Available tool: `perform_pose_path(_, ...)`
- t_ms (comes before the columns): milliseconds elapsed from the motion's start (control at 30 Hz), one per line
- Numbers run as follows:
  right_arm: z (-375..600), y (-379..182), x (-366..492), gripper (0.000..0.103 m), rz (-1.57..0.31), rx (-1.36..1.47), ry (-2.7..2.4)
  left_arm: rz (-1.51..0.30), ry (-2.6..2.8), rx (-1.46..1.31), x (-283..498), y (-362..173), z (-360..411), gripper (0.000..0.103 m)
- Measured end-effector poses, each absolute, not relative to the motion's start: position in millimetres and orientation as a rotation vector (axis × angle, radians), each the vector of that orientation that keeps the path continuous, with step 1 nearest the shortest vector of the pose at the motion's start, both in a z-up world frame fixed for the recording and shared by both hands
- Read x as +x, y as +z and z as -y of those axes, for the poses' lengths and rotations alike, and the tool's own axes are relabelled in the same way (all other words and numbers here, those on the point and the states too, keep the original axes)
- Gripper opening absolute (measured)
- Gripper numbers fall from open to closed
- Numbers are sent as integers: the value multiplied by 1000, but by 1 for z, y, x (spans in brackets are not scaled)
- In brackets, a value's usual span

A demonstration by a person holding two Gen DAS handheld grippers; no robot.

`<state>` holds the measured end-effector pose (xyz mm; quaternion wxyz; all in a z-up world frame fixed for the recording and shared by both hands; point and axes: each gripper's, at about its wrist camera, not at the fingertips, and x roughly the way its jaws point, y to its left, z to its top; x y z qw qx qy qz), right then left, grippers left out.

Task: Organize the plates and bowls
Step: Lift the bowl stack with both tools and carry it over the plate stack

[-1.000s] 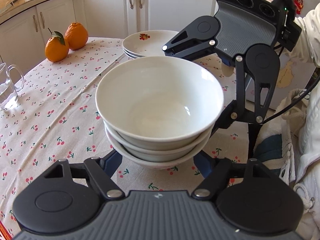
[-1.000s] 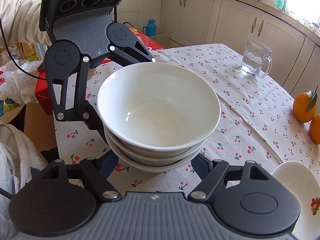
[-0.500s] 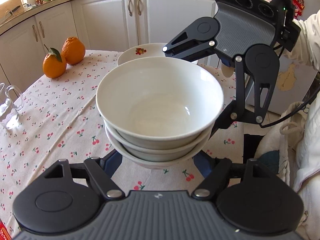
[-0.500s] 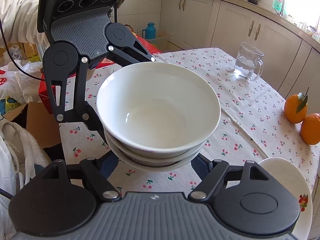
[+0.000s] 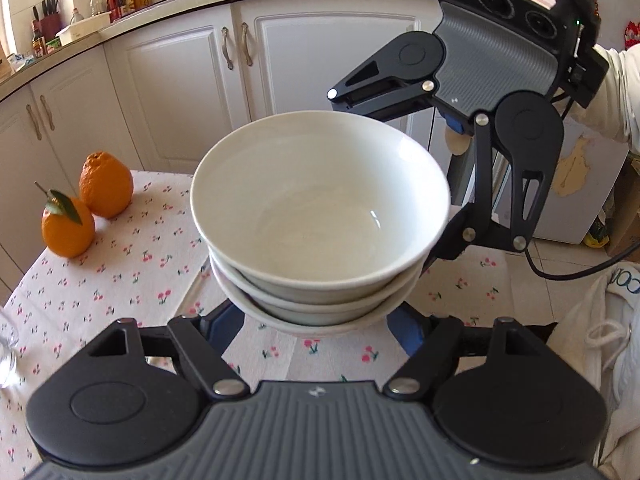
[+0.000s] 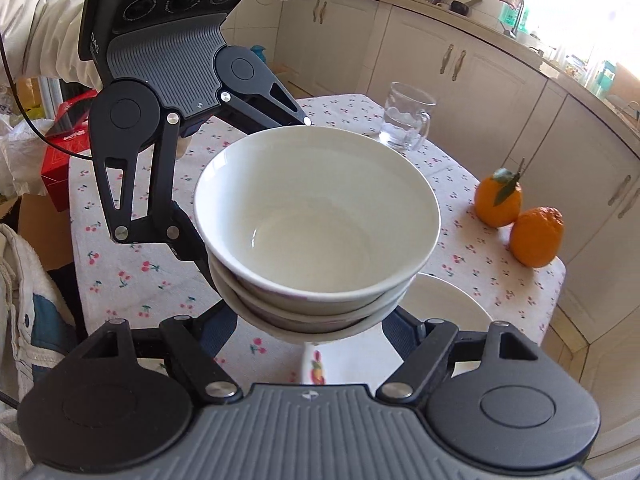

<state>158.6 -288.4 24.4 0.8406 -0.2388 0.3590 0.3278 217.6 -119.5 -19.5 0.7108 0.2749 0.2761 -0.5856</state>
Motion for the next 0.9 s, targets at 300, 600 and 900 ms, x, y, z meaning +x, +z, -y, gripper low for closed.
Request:
perform_pose_path(300, 339, 8, 180, 83, -823, -472, 607, -612, -1363, 638, 242, -41, 171, 78)
perform_pose_path(600, 360, -2, 186, 83, -852, -418, 610, -636, -1381, 630, 250, -46, 183, 78)
perform_pose_path(900, 364, -5, 190, 83, -863, -401, 624, -651, -1381, 622, 251, -48, 186, 78)
